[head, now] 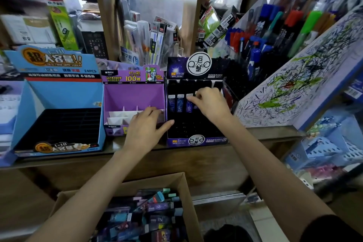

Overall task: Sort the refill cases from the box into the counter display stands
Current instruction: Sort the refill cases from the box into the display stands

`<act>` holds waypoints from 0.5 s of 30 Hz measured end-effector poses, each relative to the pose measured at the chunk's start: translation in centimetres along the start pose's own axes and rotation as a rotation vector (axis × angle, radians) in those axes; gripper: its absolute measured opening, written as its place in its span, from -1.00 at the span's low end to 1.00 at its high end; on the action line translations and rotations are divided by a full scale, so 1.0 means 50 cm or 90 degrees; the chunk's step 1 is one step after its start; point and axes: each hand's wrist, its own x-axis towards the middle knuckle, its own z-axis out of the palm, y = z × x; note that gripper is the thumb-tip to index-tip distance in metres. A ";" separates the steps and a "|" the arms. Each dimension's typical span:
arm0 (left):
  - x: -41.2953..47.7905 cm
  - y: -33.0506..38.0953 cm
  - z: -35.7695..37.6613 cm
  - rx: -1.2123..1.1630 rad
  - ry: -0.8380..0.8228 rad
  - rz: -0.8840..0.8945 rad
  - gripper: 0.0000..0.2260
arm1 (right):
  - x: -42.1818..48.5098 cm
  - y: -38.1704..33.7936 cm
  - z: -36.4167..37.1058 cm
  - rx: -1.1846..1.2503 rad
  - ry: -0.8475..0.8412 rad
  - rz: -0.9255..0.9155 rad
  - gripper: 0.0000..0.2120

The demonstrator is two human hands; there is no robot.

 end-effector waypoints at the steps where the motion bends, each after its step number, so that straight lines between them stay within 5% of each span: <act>1: -0.007 0.002 -0.015 -0.050 0.003 0.010 -0.55 | -0.015 0.000 -0.004 -0.002 0.014 -0.009 -0.66; 5: -0.093 -0.020 -0.076 -0.116 0.040 0.097 -0.70 | -0.121 -0.012 -0.017 0.074 0.031 -0.100 -0.62; 8: -0.195 -0.071 -0.079 -0.130 -0.081 0.060 -0.75 | -0.232 -0.028 0.000 0.151 -0.011 -0.157 -0.65; 15: -0.437 -0.194 0.036 -0.079 -0.341 -0.188 -0.72 | -0.426 -0.027 0.212 0.364 -0.370 0.019 -0.84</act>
